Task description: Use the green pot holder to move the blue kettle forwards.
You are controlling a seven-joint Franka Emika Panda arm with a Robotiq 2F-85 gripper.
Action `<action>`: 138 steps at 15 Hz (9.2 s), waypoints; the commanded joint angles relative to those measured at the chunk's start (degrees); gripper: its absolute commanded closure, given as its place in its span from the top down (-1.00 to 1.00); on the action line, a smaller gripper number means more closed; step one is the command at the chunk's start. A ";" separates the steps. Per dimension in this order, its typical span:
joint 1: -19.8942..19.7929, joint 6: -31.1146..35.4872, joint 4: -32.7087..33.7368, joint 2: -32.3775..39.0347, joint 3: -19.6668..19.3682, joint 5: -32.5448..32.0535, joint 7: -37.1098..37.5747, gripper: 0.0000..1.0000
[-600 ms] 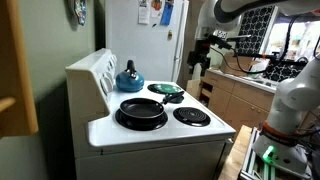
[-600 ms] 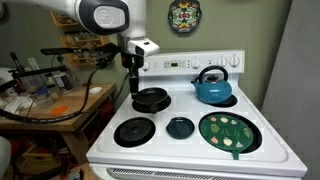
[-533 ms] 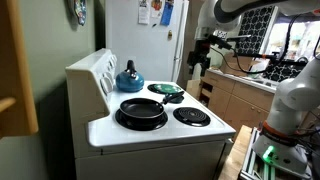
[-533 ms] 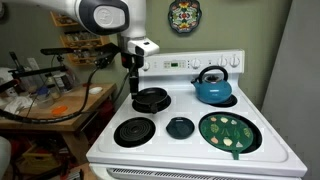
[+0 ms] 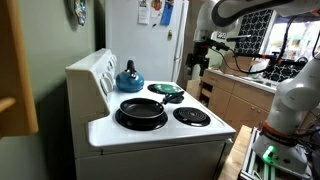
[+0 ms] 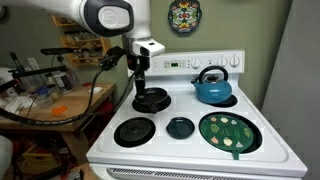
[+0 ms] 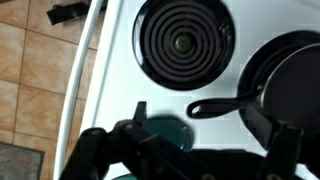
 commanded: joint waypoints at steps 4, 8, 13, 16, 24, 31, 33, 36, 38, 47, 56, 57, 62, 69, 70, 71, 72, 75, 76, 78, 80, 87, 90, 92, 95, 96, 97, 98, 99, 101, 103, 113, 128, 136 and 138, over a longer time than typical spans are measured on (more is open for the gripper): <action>-7.88 22.14 1.91 12.44 0.19 -24.08 6.57 1.00; -5.42 19.00 0.84 10.58 -1.71 -19.64 3.48 1.00; -5.04 18.70 0.85 9.47 -1.48 -19.56 3.46 1.00; -5.02 18.69 0.85 9.47 -1.48 -19.56 3.46 1.00; -9.54 30.48 5.42 19.30 -4.86 -32.90 7.39 1.00; -6.83 31.83 14.81 32.03 -9.81 -27.15 -1.90 1.00; -5.67 31.06 17.28 35.05 -10.52 -27.28 -2.64 1.00; -3.67 30.82 20.52 39.27 -11.71 -27.17 -1.87 1.00; -3.12 31.50 21.94 41.50 -11.25 -23.91 -4.40 1.00; -1.54 32.35 25.51 47.32 -11.36 -18.81 -11.81 0.92; -1.63 31.61 26.80 46.98 -11.64 -16.55 -13.78 -0.50; -1.62 31.57 26.91 46.98 -11.63 -16.37 -13.80 -0.65; -0.50 32.43 25.54 45.20 -14.10 -19.98 -11.69 -0.22; -1.95 37.17 23.38 44.94 -14.70 -18.21 -15.65 0.77; -2.03 37.56 23.24 44.95 -14.46 -17.84 -16.35 0.94; -2.13 37.63 23.19 44.93 -14.13 -17.29 -17.08 0.99; -2.26 37.33 23.31 45.08 -13.67 -16.60 -18.04 1.00; -1.72 35.12 23.98 46.07 -13.92 -17.40 -18.42 1.00; -1.81 35.22 23.91 46.33 -13.82 -17.31 -18.81 1.00; -1.95 35.31 24.22 47.19 -13.77 -17.18 -19.29 1.00; -2.03 34.94 24.63 47.63 -13.72 -17.04 -19.55 0.86; -2.99 33.72 25.08 47.53 -12.94 -15.37 -21.02 -0.38; -3.57 33.24 25.27 47.51 -12.91 -15.10 -21.59 -0.83; -3.79 33.27 25.30 47.49 -12.83 -14.77 -21.88 -1.00; -4.10 33.54 24.82 46.35 -12.73 -13.57 -21.97 -0.95; -4.04 33.59 24.56 45.65 -12.72 -13.26 -21.87 -1.00; -3.90 33.57 24.24 44.96 -12.95 -13.41 -21.50 -1.00; -3.70 33.43 23.78 44.13 -13.23 -13.64 -20.89 -1.00; -3.66 33.45 23.54 43.62 -13.35 -13.74 -20.71 -1.00; -3.15 33.01 23.08 42.50 -14.13 -14.89 -19.24 -1.00; -2.96 32.68 22.34 41.34 -14.97 -15.51 -17.20 -0.46; -6.51 34.70 10.65 34.06 -15.09 -7.77 -17.26 0.97; -9.30 42.72 9.20 36.27 -14.08 11.67 -18.12 -0.34; -9.55 42.20 9.89 37.20 -13.95 13.58 -18.23 -1.00; -9.38 41.94 9.64 36.56 -14.03 13.11 -17.96 -0.99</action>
